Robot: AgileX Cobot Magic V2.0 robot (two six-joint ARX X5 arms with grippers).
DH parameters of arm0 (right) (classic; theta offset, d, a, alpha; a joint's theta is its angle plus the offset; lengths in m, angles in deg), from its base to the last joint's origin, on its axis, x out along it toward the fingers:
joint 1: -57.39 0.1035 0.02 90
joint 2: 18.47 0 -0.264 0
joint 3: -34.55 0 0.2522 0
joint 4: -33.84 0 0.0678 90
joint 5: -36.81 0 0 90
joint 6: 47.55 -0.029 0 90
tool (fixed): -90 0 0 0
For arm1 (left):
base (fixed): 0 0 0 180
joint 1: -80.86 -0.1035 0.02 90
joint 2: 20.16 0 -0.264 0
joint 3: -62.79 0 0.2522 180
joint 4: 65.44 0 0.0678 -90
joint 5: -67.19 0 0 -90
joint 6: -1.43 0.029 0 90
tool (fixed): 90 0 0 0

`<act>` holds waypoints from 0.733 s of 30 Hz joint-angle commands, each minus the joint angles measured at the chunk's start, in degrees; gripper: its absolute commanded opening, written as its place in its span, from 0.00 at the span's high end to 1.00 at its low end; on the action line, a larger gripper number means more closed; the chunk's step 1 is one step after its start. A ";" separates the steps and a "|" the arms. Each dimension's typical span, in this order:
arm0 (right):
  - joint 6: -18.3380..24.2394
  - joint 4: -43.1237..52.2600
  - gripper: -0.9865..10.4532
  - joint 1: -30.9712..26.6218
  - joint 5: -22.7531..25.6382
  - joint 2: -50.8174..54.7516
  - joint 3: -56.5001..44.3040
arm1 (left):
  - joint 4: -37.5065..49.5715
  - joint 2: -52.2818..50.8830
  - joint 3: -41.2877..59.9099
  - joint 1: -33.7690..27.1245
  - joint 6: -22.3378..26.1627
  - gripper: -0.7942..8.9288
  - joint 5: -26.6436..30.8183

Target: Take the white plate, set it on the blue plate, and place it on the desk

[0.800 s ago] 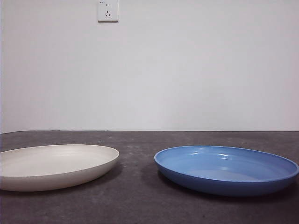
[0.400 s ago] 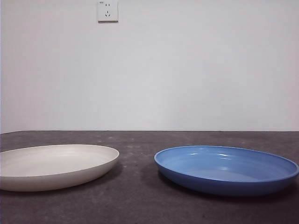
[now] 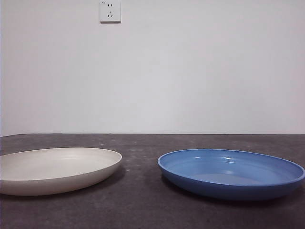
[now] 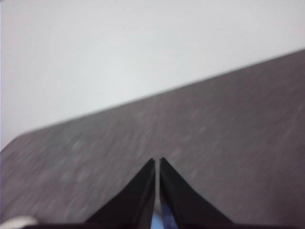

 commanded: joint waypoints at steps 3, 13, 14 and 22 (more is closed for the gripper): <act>-0.09 -4.79 0.90 1.49 -5.01 -5.57 6.69 | -6.40 4.70 -9.20 1.64 0.50 0.90 -3.72; 10.93 -14.05 0.90 9.46 -12.24 -15.56 18.53 | -11.26 10.38 -20.48 10.58 2.14 0.90 -8.31; 12.46 -15.43 0.90 9.44 -12.90 -16.57 19.74 | -11.76 10.86 -21.29 11.21 2.29 0.90 -8.85; 16.68 -18.53 0.90 9.44 -18.40 -20.85 25.64 | -12.66 13.88 -23.67 12.70 3.17 0.90 -16.09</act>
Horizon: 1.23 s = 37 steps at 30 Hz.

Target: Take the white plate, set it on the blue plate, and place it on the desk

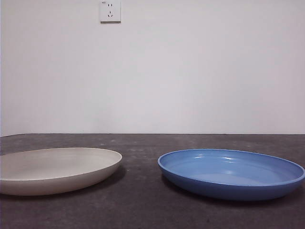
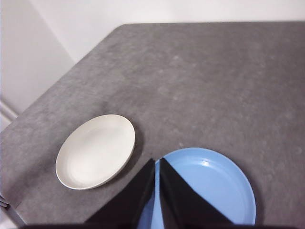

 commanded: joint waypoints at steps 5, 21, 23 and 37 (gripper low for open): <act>2.36 2.73 0.90 0.07 0.39 0.11 1.31 | -1.77 1.73 -1.27 0.20 1.25 0.89 -3.08; 2.14 2.73 0.43 0.07 1.84 0.09 1.31 | -3.91 1.53 -1.40 0.20 -2.16 0.25 -3.93; 2.16 2.75 0.43 0.07 1.81 0.11 1.31 | -6.40 1.60 -1.99 0.15 -2.21 0.25 -5.55; 1.38 0.37 0.43 0.07 -0.22 0.22 1.31 | -32.72 12.81 -14.10 -7.04 3.28 0.25 -6.67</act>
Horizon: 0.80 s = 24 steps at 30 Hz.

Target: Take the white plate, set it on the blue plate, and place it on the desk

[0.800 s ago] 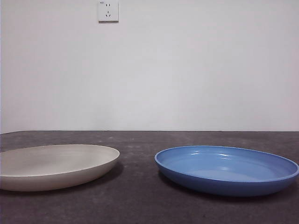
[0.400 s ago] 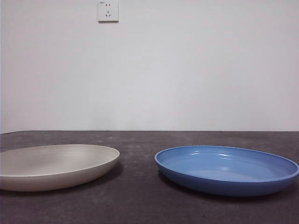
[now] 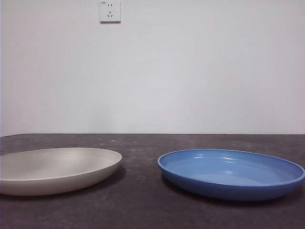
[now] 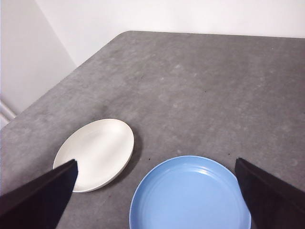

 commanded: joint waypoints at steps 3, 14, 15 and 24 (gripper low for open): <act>-1.20 -1.09 0.43 0.09 -0.42 -0.07 0.92 | -2.84 6.25 -1.29 -3.65 2.73 0.26 -0.28; -1.27 -2.80 0.43 0.76 -1.75 0.59 0.92 | -5.25 23.63 -1.18 -8.90 6.29 0.25 -0.22; -1.29 -2.82 0.43 0.76 -1.97 0.59 0.92 | -5.46 25.27 -1.18 -9.22 6.47 0.25 -0.22; -1.27 -2.97 0.43 0.76 -2.32 0.63 0.92 | -4.35 38.34 -0.33 -11.98 8.74 0.26 -0.24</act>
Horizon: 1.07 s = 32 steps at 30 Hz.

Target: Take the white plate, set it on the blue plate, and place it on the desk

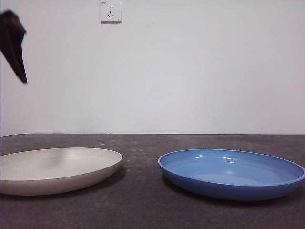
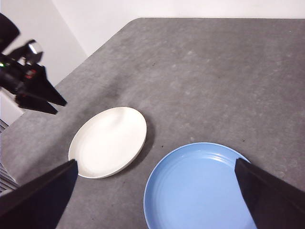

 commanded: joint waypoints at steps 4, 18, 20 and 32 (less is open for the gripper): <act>-0.59 0.24 0.43 0.28 -0.24 -0.11 0.92 | 3.52 7.21 1.44 -0.85 1.53 0.26 -0.28; -0.57 0.68 0.43 0.26 -0.20 -0.17 0.92 | 12.09 15.45 4.76 -0.87 1.49 0.26 -4.87; -0.57 0.70 0.43 0.26 -0.15 -0.17 0.92 | 12.50 15.45 4.76 -0.87 1.44 0.26 -4.85; -0.59 1.51 0.43 0.22 0.44 -0.17 0.92 | 12.96 17.62 4.76 -0.81 0.94 0.29 -4.39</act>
